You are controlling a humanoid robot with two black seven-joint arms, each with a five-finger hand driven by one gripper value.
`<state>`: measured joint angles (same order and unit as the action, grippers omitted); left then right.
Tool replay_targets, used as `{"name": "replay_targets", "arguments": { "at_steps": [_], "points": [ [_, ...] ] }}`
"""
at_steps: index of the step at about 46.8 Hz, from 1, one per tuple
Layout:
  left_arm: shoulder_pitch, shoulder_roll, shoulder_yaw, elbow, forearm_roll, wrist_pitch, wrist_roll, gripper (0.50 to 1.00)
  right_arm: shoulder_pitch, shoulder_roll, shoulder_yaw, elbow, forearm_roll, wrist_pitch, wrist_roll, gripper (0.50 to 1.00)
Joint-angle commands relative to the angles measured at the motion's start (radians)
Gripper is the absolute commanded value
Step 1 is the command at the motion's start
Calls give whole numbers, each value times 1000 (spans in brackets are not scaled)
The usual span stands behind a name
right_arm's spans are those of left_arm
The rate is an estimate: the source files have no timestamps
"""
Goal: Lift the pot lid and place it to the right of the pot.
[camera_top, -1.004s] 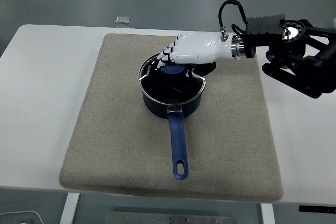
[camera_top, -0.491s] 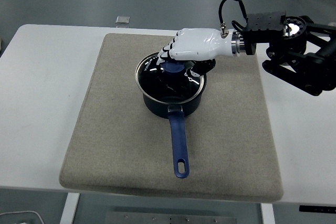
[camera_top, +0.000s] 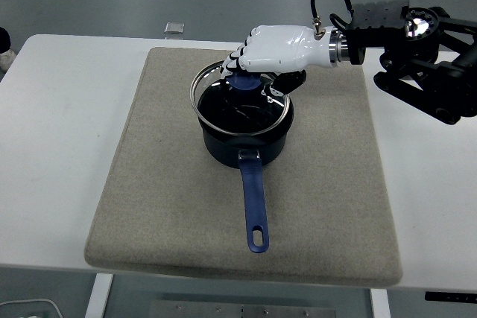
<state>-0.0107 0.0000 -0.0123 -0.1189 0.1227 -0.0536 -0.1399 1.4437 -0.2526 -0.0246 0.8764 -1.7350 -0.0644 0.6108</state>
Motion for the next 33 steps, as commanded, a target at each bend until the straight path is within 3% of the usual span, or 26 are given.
{"name": "replay_targets", "arguments": {
  "at_steps": [1,33],
  "points": [
    [0,0,0,1,0,0,-1,1000,26,1,0,-23,8,0,0,500],
    [0,0,-1,1,0,0,0,1000,21,32,3,-287,11,-15,0,500]
  ]
}}
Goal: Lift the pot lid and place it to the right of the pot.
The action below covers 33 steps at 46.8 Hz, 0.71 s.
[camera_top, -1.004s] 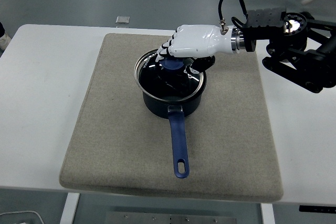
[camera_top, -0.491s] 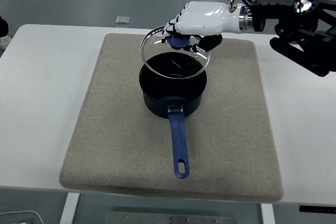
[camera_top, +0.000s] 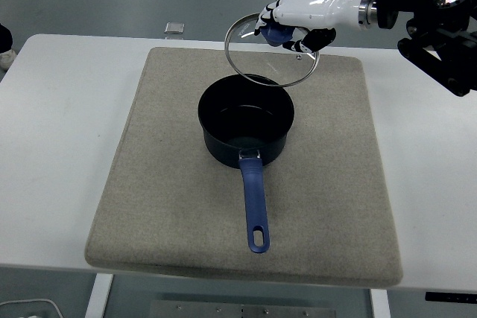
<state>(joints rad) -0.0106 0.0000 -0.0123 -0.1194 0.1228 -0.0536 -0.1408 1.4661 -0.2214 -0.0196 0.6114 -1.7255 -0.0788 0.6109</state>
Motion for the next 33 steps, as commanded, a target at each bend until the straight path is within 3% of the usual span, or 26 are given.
{"name": "replay_targets", "arguments": {
  "at_steps": [1,33],
  "points": [
    [0,0,-1,0,1,0,0,1000,-3,2,-2,-30,3,-4,0,500],
    [0,0,-1,0,0,0,1,1000,-72,16,-7,-231,7,-22,0,500]
  ]
}}
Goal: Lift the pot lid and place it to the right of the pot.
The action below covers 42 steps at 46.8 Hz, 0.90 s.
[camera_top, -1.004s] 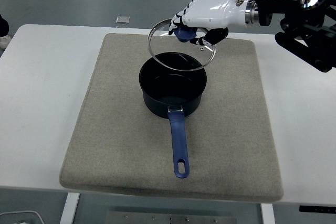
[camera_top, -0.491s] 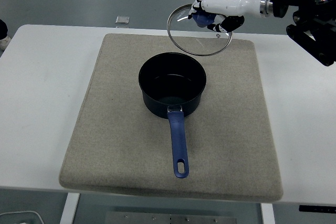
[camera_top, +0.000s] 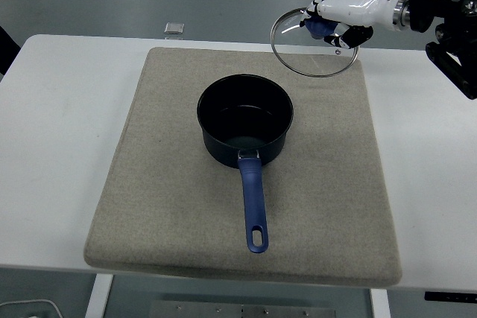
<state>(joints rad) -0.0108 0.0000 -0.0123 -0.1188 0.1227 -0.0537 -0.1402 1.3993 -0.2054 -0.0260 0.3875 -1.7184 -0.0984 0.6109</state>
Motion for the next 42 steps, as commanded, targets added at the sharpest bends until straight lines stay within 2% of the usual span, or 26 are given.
{"name": "replay_targets", "arguments": {
  "at_steps": [1,29,42],
  "points": [
    [0,0,0,-1,0,0,-1,1000,-8,0,0,-9,0,-3,0,500],
    [0,0,-1,-1,0,0,1,1000,-103,-6,-32,-35,11,-3,0,500],
    [0,0,0,-1,0,0,1,1000,-118,-16,-34,-35,11,-6,0,500]
  ]
}}
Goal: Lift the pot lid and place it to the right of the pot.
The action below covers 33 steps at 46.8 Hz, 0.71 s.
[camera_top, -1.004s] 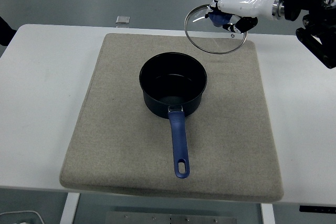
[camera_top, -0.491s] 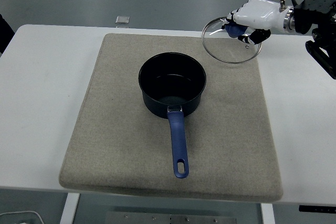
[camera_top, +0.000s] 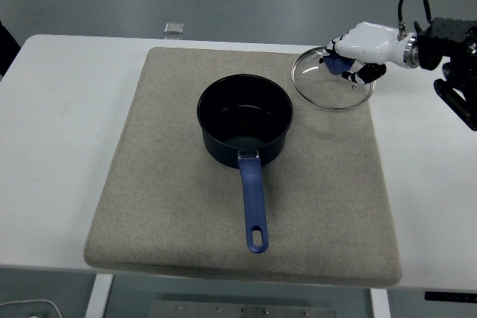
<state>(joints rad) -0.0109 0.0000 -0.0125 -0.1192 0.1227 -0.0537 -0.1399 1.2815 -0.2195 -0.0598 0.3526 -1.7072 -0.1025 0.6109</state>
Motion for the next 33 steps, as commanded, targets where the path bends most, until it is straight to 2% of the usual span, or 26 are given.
{"name": "replay_targets", "arguments": {
  "at_steps": [1,33],
  "points": [
    [0,0,0,1,0,0,-1,1000,-2,-1,0,0,-2,-2,0,500],
    [0,0,0,0,0,0,0,1000,-50,-24,0,0,0,-13,0,500]
  ]
}}
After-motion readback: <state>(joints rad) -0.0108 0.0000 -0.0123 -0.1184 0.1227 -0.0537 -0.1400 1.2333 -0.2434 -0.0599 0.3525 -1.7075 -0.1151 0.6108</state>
